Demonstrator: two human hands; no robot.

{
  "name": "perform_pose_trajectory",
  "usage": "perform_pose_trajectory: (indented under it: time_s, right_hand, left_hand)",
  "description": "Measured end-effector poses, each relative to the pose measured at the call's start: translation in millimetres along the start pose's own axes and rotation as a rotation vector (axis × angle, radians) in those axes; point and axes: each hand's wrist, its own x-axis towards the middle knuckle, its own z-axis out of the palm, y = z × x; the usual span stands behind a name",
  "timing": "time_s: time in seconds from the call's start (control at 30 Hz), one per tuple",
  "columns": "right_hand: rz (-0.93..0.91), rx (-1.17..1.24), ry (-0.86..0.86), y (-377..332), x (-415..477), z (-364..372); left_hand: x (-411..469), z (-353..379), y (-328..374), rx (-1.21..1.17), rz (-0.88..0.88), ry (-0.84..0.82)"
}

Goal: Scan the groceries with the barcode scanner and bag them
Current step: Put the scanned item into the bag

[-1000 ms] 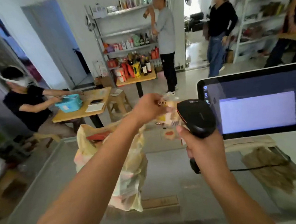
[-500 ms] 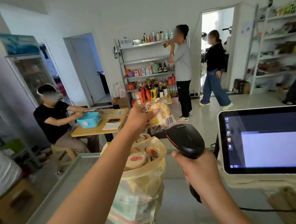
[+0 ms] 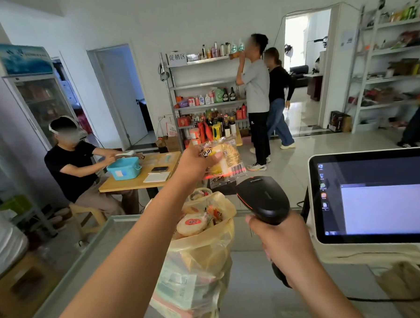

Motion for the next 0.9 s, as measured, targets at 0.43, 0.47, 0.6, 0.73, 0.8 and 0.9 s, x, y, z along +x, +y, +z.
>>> perform_pose_trajectory:
  time_s: [0.43, 0.47, 0.6, 0.73, 0.8, 0.9]
  right_hand:
    - [0.033, 0.122, -0.038, 16, 2, -3]
    - [0.043, 0.121, -0.041, 20, 2, -2]
    - [0.089, 0.124, -0.065, 30, 1, 9]
    - [0.098, 0.107, -0.086, 37, 4, 15]
    - [0.095, 0.082, -0.092, 39, 8, 19]
    - [0.068, 0.004, -0.089, 36, 27, 26]
  left_hand:
    - [-20, -28, -39, 0.600, 0.228, 0.020]
    - [-23, -33, -51, 0.745, 0.257, 0.005]
    - [-36, -52, -101, 1.118, 0.147, -0.125]
    - [-48, -64, -122, 1.150, 0.049, -0.285]
    - [-49, -67, -122, 1.101, 0.083, -0.280]
    - [-46, -67, -121, 1.038, 0.112, -0.239]
